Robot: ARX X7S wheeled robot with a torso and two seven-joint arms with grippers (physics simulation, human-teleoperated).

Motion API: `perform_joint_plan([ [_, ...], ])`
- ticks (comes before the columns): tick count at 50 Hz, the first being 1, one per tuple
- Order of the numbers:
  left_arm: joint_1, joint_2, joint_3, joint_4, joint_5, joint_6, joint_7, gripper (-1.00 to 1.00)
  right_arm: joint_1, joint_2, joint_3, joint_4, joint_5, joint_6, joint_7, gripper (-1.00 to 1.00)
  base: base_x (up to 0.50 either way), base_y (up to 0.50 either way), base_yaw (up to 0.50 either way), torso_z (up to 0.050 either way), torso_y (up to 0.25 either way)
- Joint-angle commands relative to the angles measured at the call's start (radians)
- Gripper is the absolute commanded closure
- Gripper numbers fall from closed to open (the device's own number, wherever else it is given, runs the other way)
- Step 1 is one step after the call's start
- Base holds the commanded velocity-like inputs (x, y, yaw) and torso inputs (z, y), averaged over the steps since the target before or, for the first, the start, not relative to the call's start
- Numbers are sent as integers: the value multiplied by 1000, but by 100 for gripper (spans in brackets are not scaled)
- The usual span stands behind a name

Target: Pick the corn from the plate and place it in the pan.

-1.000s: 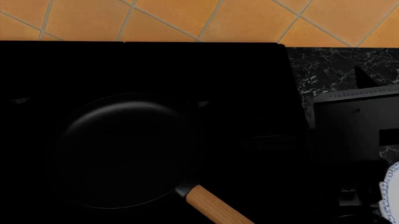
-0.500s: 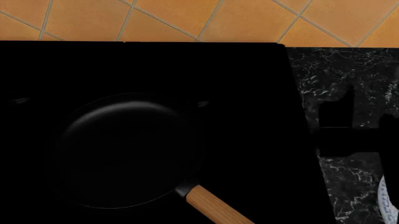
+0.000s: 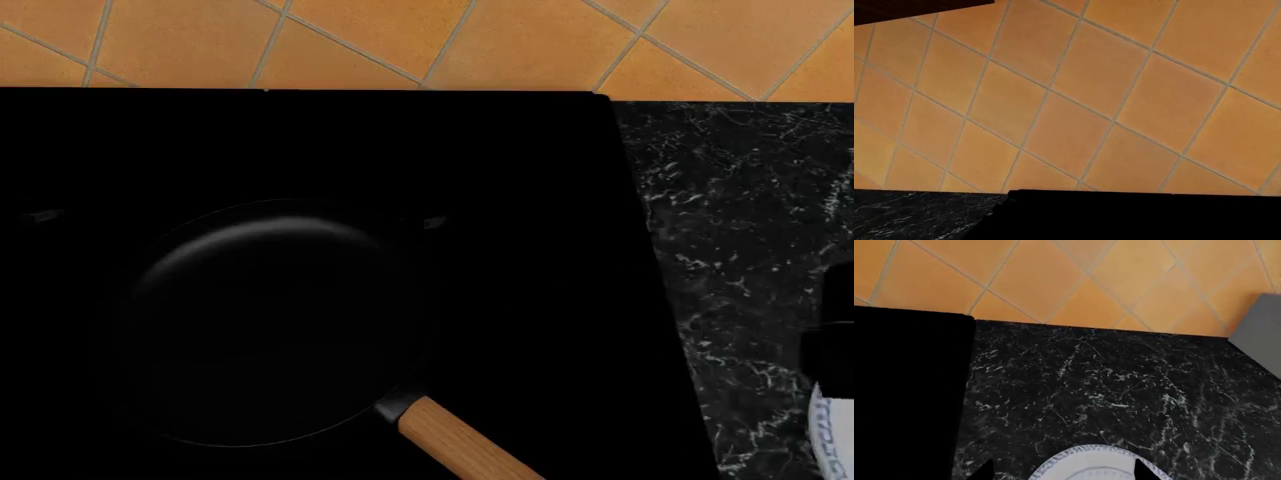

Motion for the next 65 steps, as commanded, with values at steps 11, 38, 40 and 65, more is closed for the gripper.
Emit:
perform_joint_plan([
  [11, 4, -2, 10, -9, 0, 18, 3, -100, -86, 147, 22, 51, 182, -88, 67, -100, 0, 0, 0, 0, 0],
  [38, 30, -4, 21, -69, 19, 99, 28, -100, -284, 178, 195, 89, 142, -131, 58, -100, 0, 0, 0, 0, 0],
  [40, 32, -3, 24, -65, 18, 97, 26, -100, -292, 173, 202, 92, 119, -128, 53, -100, 0, 0, 0, 0, 0],
  [65, 32, -4, 27, -63, 12, 97, 21, -100, -303, 121, 188, 156, 15, -202, 67, -100, 0, 0, 0, 0, 0],
])
